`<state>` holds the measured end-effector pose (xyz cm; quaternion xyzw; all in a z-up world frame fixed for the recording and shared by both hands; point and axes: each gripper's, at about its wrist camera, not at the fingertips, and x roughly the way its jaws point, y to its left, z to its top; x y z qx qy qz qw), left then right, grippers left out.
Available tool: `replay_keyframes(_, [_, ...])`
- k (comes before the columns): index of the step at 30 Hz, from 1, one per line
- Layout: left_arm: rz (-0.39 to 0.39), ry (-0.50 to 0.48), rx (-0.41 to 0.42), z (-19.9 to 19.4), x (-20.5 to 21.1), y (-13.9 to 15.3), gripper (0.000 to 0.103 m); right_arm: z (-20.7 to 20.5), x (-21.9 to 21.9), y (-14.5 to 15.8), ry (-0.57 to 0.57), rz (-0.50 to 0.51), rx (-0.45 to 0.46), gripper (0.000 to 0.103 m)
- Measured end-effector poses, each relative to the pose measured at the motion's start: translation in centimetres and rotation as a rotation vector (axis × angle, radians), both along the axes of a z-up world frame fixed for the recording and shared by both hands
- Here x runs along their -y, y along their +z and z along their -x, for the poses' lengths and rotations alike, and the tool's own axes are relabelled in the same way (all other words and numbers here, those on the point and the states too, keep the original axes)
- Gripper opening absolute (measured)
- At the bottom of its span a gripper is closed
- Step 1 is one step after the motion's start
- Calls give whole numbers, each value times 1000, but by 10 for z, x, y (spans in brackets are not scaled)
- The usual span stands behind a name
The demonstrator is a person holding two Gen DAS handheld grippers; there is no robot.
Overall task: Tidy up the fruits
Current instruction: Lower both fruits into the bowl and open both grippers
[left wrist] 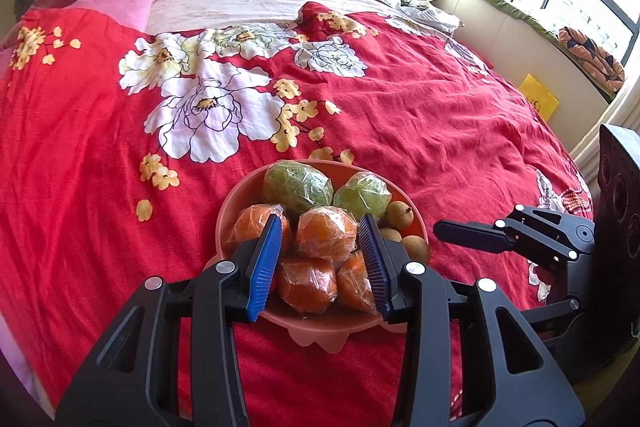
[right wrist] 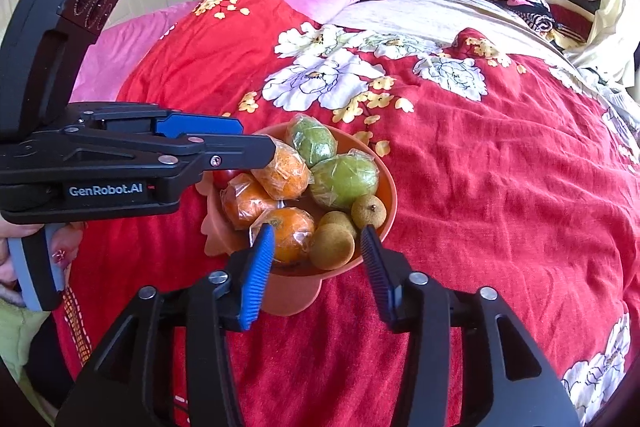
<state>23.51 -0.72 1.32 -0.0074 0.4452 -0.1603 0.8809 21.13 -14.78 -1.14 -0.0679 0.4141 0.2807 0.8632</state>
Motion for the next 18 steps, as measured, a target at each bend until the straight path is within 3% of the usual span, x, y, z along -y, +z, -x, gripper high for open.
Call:
replay_keyframes(9, [-1, 7, 10, 3, 0, 3, 34, 6, 2, 9, -13, -5, 26, 64])
replay_keyframes(18, [-4, 18, 27, 8, -1, 10, 46, 11, 5, 17, -33, -10, 47, 77])
